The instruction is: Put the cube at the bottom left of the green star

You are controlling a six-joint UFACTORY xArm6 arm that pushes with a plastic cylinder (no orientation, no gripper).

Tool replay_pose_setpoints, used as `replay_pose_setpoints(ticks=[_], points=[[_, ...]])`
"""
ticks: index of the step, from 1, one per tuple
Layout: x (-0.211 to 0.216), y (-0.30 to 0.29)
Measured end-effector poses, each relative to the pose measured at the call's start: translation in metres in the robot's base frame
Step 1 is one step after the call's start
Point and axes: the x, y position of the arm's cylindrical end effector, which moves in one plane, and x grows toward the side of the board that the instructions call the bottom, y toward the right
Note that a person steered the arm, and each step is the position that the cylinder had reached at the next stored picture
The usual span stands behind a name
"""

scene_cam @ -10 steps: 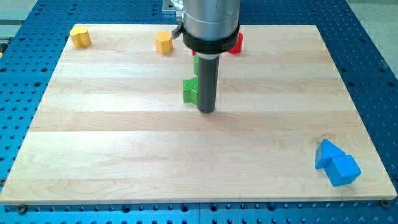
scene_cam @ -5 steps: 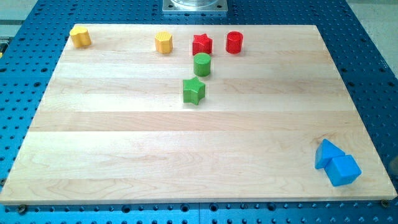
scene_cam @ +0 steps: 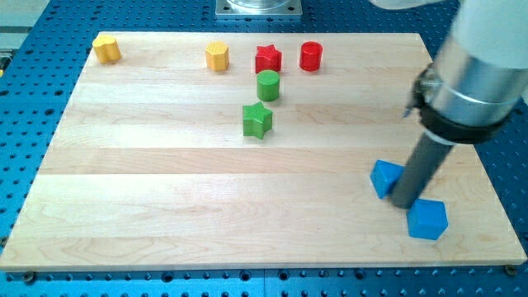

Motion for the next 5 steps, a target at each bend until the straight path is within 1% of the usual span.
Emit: replay_pose_setpoints(ticks=[1,2,3,4,5], points=[[-0.007,-0.026],[-0.034,0.099],[-0.030,0.157],[0.044,0.118],[0.051,0.059]])
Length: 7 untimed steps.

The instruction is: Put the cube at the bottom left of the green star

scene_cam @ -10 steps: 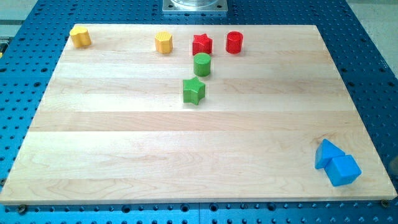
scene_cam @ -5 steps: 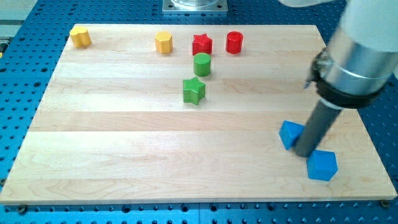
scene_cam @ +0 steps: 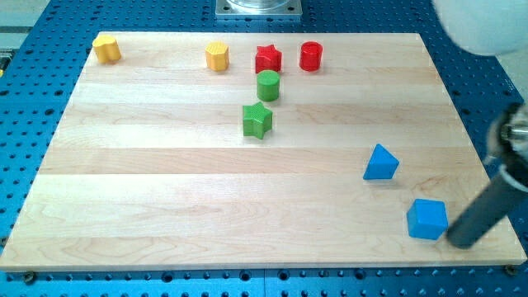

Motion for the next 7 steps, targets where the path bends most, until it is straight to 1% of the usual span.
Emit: replay_pose_setpoints(ticks=[1,2,3,4,5,6,7], points=[[-0.046,-0.035],[-0.065,-0.085],[-0.062,-0.151],[-0.079,-0.054],[-0.038,-0.033],[-0.002,-0.095],[-0.006,-0.133]])
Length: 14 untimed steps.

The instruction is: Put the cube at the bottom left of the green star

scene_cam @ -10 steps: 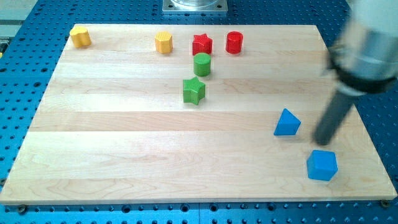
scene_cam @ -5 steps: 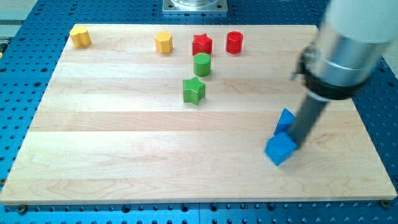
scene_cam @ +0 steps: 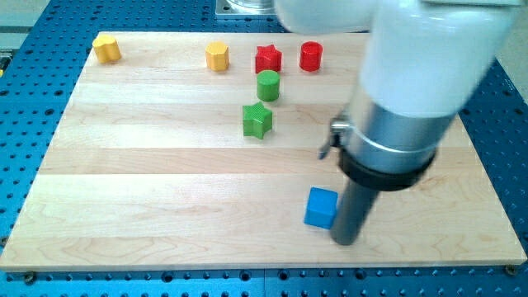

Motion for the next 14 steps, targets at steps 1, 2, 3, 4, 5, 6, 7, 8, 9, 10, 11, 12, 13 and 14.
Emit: replay_pose_setpoints(ticks=[1,2,3,4,5,6,7,8,9,10,11,12,13,14], points=[[-0.038,-0.004],[-0.060,-0.019],[-0.051,-0.011],[-0.055,-0.028],[-0.058,-0.051],[-0.050,-0.069],[-0.045,-0.076],[-0.023,-0.091],[-0.009,-0.107],[-0.035,-0.120],[-0.046,-0.125],[-0.061,-0.132],[-0.069,-0.147],[-0.069,-0.155]])
